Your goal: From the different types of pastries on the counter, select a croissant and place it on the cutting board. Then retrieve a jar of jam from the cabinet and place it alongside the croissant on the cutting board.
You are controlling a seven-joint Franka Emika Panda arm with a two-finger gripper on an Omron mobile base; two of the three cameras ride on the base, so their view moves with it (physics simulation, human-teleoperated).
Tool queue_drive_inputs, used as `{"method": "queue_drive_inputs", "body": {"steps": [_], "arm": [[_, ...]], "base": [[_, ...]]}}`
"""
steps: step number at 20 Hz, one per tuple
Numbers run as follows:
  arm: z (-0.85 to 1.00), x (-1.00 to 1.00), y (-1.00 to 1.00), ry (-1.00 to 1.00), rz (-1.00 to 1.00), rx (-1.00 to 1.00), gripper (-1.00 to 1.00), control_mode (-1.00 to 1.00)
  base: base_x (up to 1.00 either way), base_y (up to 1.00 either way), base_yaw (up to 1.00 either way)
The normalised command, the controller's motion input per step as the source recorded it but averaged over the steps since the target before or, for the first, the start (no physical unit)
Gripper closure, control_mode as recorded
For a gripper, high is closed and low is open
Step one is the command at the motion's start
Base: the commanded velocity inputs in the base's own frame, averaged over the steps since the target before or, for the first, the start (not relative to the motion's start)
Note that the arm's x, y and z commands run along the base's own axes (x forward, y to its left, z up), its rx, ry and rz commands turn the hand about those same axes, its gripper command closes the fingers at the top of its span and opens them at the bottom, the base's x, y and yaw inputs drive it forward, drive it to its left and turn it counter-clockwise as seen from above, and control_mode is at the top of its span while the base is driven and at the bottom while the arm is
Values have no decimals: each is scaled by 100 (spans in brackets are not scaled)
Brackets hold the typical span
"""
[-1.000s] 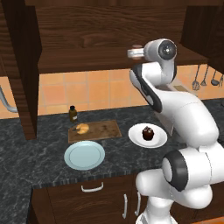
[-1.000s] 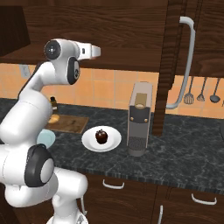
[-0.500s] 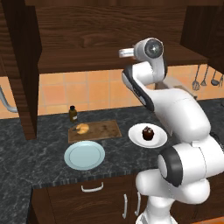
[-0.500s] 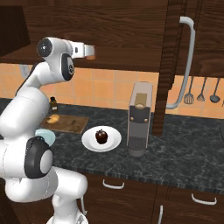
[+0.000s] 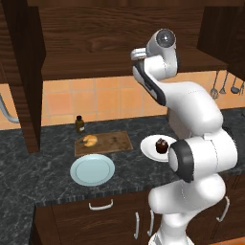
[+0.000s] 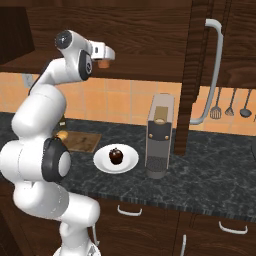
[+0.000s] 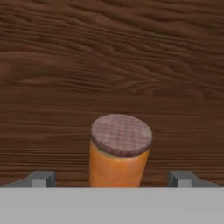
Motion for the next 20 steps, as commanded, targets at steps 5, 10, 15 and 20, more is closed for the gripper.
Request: {"method": "queue_drive_inputs", "body": {"steps": [5,10,15,20], "arm": [[0,6,-12,5,0,0,-100,-100],[-12,-3,10,0,-1,0,-100,-100],[0,4,0,10,0,0,-100,-100],[0,12,-11,15,0,0,-100,-100]], "base": [[0,0,0],[0,0,0],[0,0,0],[0,0,0]]}}
